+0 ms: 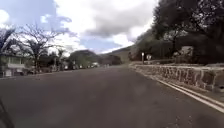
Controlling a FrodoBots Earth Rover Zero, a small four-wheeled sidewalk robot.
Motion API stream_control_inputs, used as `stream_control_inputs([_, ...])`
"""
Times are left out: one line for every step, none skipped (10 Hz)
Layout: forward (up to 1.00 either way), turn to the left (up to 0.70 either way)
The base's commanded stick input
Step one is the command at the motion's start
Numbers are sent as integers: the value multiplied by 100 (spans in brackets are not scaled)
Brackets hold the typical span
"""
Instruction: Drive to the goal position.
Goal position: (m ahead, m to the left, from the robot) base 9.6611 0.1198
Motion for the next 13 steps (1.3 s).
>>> stream_control_inputs([100, 0])
stream_control_inputs([100, 0])
stream_control_inputs([100, 0])
stream_control_inputs([100, 0])
stream_control_inputs([100, 0])
stream_control_inputs([100, 0])
stream_control_inputs([100, 0])
stream_control_inputs([100, 0])
stream_control_inputs([100, 0])
stream_control_inputs([100, 0])
stream_control_inputs([100, 0])
stream_control_inputs([100, -1])
stream_control_inputs([100, -2])
